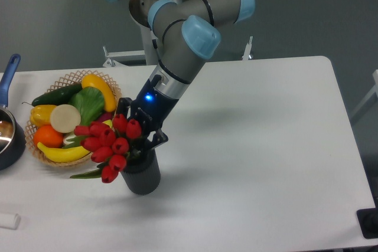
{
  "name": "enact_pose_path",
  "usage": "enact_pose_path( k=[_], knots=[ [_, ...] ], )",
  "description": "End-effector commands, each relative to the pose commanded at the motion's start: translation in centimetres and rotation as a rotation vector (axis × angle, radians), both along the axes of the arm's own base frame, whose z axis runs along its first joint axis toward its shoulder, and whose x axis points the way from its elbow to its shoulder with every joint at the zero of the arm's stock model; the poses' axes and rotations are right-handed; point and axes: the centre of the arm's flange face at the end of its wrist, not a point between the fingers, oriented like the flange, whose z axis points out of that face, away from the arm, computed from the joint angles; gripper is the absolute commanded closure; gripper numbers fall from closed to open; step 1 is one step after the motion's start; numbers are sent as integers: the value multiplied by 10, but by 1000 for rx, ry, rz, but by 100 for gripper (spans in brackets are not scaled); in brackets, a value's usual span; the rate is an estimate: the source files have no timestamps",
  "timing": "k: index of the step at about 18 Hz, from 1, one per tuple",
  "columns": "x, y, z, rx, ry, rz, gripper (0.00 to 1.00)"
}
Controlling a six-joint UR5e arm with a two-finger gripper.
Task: Pick up the flowers from the vase
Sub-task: 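Close the gripper around the red tulip stems below the blooms, then lift the gripped tulips straight up out of the black vase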
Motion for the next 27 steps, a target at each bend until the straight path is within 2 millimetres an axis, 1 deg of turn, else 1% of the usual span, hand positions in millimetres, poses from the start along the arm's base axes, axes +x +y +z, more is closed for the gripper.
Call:
enact_pose_path(
  k=[1,3,4,6,8,9,13,15,17,19,21,22,24,27],
  knots=[
    [-1,0,8,16,-15,9,56],
    [-6,-7,22,46,-38,34,55],
    [-6,-9,30,65,-45,35,55],
    [-10,-15,40,87,-76,63,55],
    [-10,-18,50,103,-106,80,55],
    [-13,-21,55,113,-115,90,55],
    [-16,-28,67,143,-149,110,55],
    [-13,-32,80,153,-176,133,55],
    [-22,-42,88,177,-197,155,55],
    [-24,-47,96,212,-221,149,55],
    [-30,-54,102,225,-243,171,55],
    [-29,-56,109,236,-256,178,55],
    [-40,-68,118,264,-287,202,55],
    [-52,-76,131,298,-296,214,55]
  ],
)
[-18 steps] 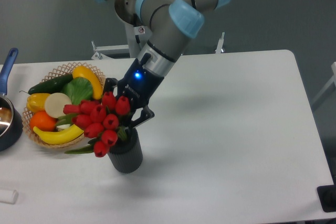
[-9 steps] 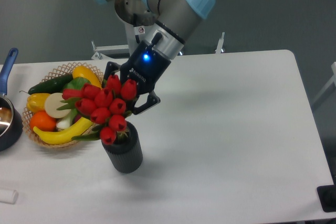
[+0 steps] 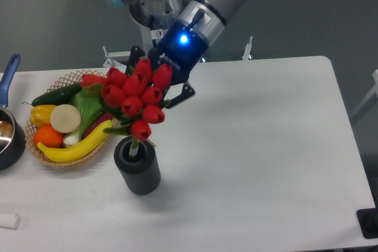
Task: Pick up the flowers from the vase
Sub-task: 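Lift the gripped tulips straight up out of the black vase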
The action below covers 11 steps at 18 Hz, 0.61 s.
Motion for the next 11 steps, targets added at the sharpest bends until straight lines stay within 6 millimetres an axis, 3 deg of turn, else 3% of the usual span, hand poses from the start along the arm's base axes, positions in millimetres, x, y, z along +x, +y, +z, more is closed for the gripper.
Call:
enact_pose_path(
  k=[6,11],
  knots=[
    [-12,-7,17,6,-13,38,55],
    [-50,-38,25,20,42,113,55]
  ],
)
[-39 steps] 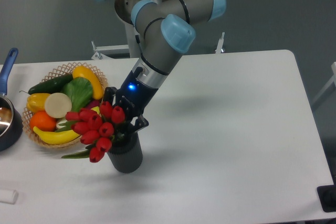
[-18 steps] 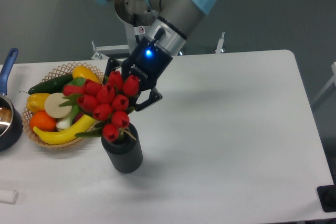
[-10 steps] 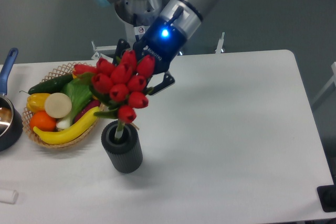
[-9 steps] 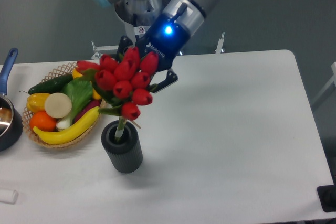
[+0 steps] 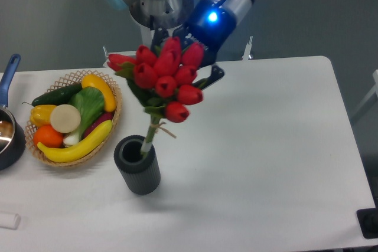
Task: Pick up the flowers from the vase
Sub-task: 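Lift the gripped tulips straight up out of the black vase, then carry the tulip bunch up and away from the vase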
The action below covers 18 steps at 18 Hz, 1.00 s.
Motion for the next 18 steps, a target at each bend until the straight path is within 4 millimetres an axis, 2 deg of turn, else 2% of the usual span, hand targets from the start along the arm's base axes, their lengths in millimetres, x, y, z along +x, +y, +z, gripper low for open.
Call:
enact_pose_path(
  k=[5,7,10,14,18],
  knots=[
    [-43,-28,-12,3,96,39,55],
    [-55,-32,-12,-1,105,54,55],
    [-87,-47,-22,-8,114,91,55],
    [-114,-59,-33,-48,176,119,55],
    [-124,-59,-34,-69,190,131,55]
  ],
)
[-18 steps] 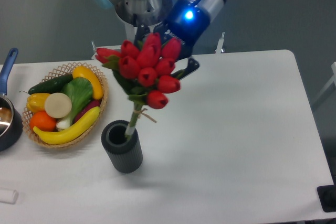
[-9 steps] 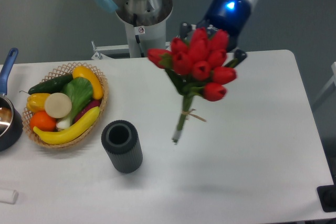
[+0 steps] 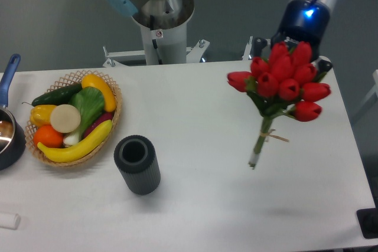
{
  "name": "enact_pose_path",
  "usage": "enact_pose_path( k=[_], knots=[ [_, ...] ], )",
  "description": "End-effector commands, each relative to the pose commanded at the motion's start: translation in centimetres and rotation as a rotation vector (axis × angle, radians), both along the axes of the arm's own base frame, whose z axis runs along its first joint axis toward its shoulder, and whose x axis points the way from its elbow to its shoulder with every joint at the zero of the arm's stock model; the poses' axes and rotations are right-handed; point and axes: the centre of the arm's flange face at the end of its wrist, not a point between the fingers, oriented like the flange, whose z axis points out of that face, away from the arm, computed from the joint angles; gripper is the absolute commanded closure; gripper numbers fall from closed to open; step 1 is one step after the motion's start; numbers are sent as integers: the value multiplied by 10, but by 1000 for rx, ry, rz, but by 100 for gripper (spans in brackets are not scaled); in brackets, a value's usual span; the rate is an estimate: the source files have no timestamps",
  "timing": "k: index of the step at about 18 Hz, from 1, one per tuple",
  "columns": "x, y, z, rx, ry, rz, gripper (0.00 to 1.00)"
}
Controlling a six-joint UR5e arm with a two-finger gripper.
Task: Pick up the flowers from the vase
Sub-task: 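Carry the tulip bunch up and away from the vase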
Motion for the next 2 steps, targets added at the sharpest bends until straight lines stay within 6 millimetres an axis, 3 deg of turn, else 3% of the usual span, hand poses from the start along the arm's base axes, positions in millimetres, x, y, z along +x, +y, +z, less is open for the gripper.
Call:
enact_pose_path(
  k=[2],
  knots=[
    [0,0,1,-1,2,1,55]
  ],
)
